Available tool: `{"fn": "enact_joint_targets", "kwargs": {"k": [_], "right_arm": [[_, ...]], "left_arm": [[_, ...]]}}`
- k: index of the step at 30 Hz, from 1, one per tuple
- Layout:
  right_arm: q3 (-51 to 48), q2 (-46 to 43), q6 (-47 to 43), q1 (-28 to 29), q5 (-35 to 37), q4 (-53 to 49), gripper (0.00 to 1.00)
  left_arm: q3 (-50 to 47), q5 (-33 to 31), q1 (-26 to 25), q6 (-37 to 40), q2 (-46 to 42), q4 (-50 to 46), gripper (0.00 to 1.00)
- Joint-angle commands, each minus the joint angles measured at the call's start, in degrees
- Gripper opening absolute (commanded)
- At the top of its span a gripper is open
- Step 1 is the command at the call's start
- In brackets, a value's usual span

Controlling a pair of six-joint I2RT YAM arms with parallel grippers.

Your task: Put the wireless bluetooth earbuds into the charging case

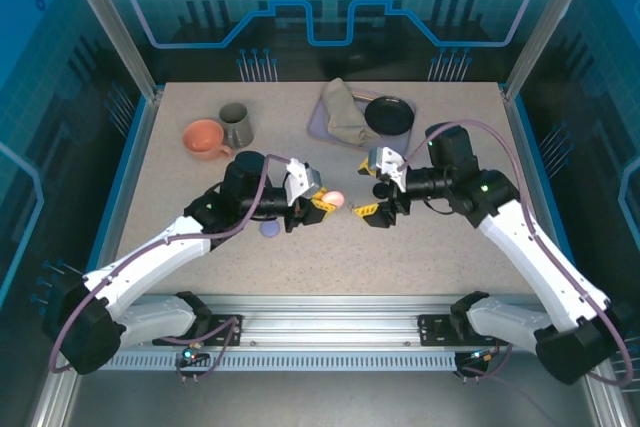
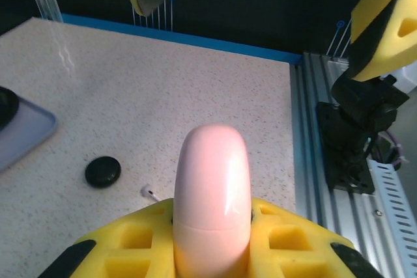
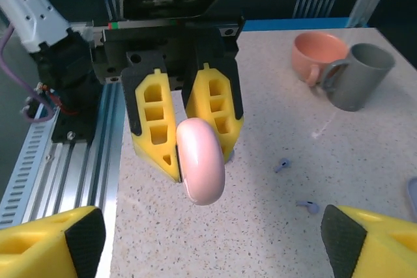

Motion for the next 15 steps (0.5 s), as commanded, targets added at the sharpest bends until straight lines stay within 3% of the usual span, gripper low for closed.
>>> {"fn": "enact_joint_targets", "kwargs": {"k": [1, 6, 15], "right_arm": [[-5.8, -4.6, 6.3, -0.6, 4.3, 13.4, 0.99], [-11.5, -8.9, 10.3, 0.1, 7.5, 24.0, 1.0], [-11.0, -7.4, 1.5, 6.1, 10.1, 22.8, 1.0]], "left_arm": [[-0.3, -2.6, -1.2, 4.9, -1.1, 4.4, 0.0], [-0.1, -3.0, -1.8, 7.0, -0.8, 6.3, 0.0], [3.0, -1.6, -2.7, 8.1, 0.8, 4.1, 0.0]]}}
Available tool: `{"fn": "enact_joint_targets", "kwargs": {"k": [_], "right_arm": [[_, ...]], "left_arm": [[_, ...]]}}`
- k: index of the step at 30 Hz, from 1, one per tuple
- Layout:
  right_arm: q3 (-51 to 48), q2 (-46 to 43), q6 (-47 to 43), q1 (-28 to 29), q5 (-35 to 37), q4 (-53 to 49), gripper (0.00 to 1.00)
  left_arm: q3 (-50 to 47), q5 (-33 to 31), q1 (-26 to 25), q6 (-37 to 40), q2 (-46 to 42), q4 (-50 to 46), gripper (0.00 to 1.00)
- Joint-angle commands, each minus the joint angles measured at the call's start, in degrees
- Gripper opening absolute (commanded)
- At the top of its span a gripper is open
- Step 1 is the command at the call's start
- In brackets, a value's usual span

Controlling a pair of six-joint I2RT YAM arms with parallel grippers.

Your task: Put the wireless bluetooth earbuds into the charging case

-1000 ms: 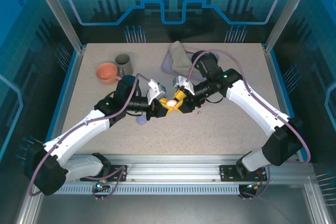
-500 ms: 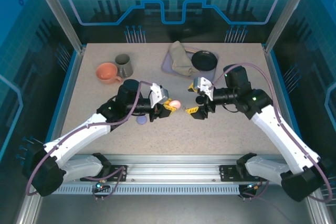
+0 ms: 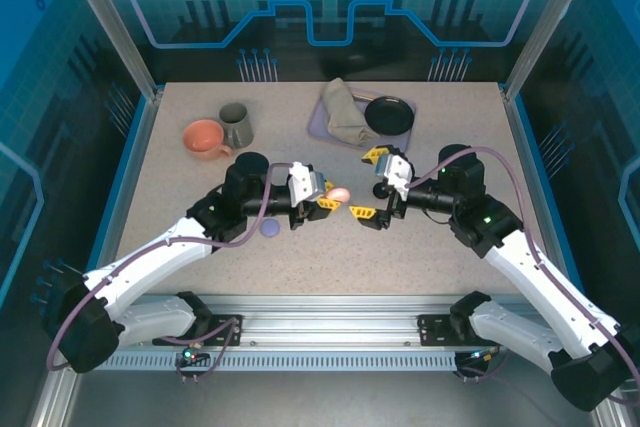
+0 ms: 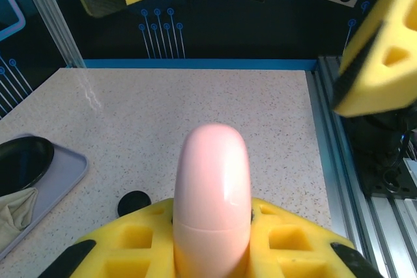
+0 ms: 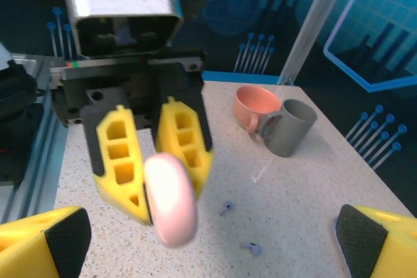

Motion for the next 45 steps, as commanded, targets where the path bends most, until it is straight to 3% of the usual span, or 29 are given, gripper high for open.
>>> {"fn": "enact_joint_targets", "kwargs": {"k": [1, 18, 45], "right_arm": [[0.7, 1.0, -4.2, 2.3, 2.5, 1.3, 1.0], [6.7, 6.8, -9.3, 3.1, 6.8, -3.5, 0.97], [12.5, 6.6, -5.0, -1.5, 7.7, -8.9, 1.0]], "left_arm": [[3.1, 1.0, -0.7, 2.3, 0.7, -1.1, 0.0], [3.0, 1.6, -1.2, 2.5, 0.7, -2.2, 0.0], [2.3, 2.1, -1.2, 2.4, 0.0, -2.4, 0.0]]}}
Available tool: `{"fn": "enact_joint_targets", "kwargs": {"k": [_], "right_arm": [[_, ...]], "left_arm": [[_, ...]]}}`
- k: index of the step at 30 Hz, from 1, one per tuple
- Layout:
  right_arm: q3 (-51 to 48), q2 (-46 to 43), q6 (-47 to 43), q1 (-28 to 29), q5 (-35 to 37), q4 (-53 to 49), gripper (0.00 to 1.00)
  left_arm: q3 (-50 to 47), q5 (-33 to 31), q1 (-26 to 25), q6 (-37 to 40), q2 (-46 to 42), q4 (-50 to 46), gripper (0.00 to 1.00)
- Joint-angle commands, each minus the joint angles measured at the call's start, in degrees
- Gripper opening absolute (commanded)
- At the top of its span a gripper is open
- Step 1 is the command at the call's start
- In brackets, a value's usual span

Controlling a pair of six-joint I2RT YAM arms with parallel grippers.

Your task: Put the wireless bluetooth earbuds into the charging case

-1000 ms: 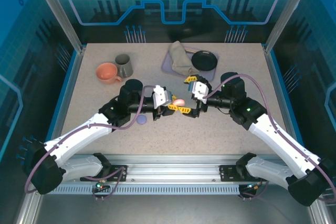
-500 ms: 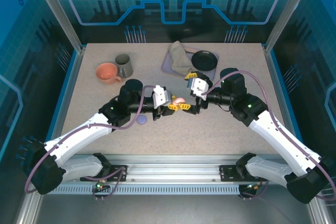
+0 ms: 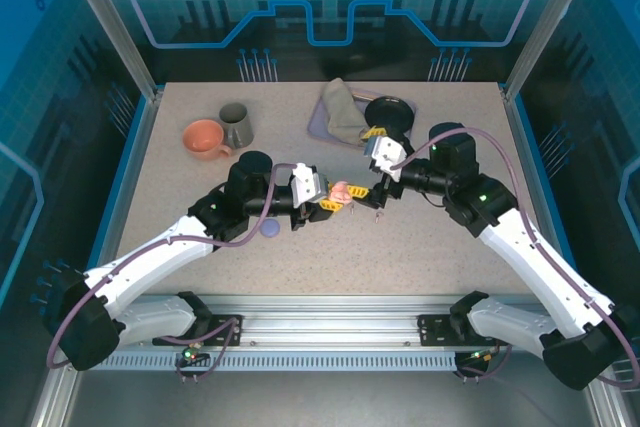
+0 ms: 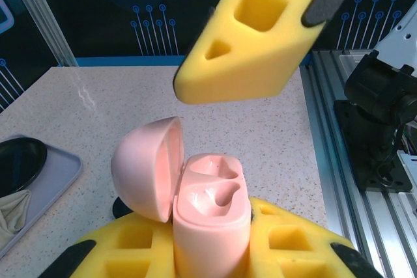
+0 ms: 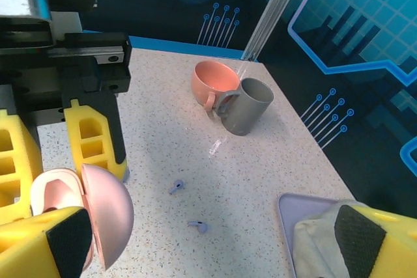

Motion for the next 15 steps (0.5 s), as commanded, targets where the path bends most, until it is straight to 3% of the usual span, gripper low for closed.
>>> {"fn": "enact_joint_targets", "kwargs": {"k": [1, 8, 15], "right_arm": [[1.6, -1.0, 1.8, -0.9, -0.9, -1.3, 1.0], [1.1, -3.2, 6.7, -3.1, 1.4, -2.2, 1.0], [1.8, -1.3, 27.0, -7.4, 14.7, -5.8, 1.0]], "left_arm": [[0.9, 1.8, -0.5, 1.4, -0.8, -0.2, 0.0], [-0.4, -0.8, -0.5, 1.1, -1.6, 0.0, 0.0], [-4.0, -3.9, -0.5, -0.8, -6.2, -0.2, 0.0]]}}
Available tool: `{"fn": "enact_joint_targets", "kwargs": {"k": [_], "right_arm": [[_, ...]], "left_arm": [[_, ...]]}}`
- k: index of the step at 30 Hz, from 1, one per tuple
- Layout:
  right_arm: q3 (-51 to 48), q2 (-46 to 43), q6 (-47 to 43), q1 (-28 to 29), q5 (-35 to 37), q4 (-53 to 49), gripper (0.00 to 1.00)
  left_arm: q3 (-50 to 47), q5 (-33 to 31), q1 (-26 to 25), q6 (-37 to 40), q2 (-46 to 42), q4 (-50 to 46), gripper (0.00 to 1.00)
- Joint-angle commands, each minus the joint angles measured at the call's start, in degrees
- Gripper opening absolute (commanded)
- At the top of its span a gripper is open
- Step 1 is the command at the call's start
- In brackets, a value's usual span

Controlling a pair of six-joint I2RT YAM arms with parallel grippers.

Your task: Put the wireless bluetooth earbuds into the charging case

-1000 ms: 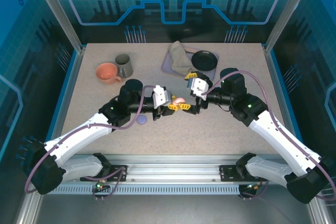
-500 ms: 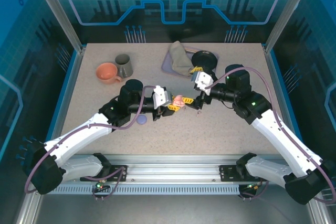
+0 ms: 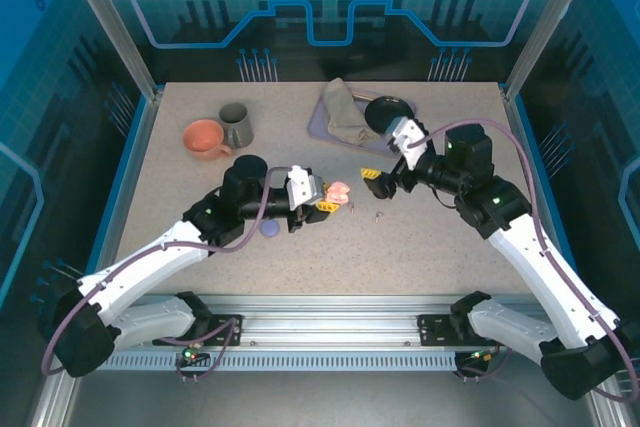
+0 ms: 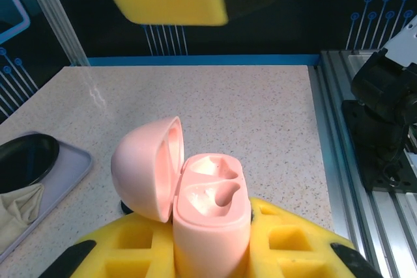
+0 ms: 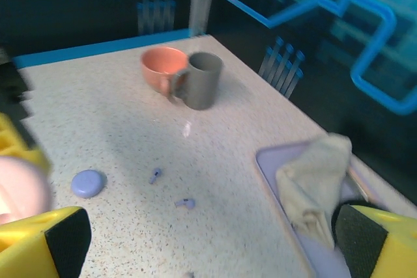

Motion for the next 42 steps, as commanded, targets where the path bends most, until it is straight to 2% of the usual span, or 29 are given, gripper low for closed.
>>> {"fn": "enact_joint_targets", "kwargs": {"k": [1, 5, 7, 12, 13, 16, 20, 25, 31, 42], "right_arm": [[2.2, 2.2, 12.5, -3.2, 5.3, -4.8, 1.0], [6.4, 8.5, 16.5, -3.9, 3.0, -13.4, 1.0], [9.0, 13.1, 19.3, -4.0, 2.0, -17.8, 0.96], [16.9, 27.0, 23.1, -2.8, 0.1, -28.7, 0.73], [19.5, 30.4, 23.3, -2.0, 1.2, -31.4, 0.68], [26.1, 39.2, 24.2, 1.5, 7.9, -38.1, 0.63], [31.8, 48.1, 26.4, 6.0, 14.1, -41.5, 0.64], [35.8, 57.2, 31.1, 7.0, 12.8, -42.8, 0.62], [38.6, 63.3, 34.6, 7.8, 13.7, -44.6, 0.61], [43.4, 70.4, 36.1, 8.9, 15.0, -48.6, 0.5]], "left_arm": [[-2.2, -2.1, -0.4, -0.7, -3.6, -0.3, 0.0], [-4.3, -4.0, -0.5, -1.2, -7.1, -1.3, 0.0], [-4.9, -4.6, -0.5, -1.2, -8.6, -2.0, 0.0], [-5.3, -5.7, -0.5, -0.9, -10.4, -3.5, 0.0], [-5.4, -5.7, -0.4, -0.9, -10.6, -3.6, 0.0], [-5.4, -5.9, -0.4, -0.9, -11.1, -3.7, 0.0], [-5.4, -5.6, -0.5, -0.9, -11.5, -3.4, 0.0], [-6.4, -4.9, -0.4, -0.6, -13.2, -2.2, 0.0], [-6.4, -4.6, -0.4, 0.9, -15.5, -3.4, 0.0], [-6.8, -3.9, -0.5, 2.3, -17.5, -4.0, 0.0]]}}
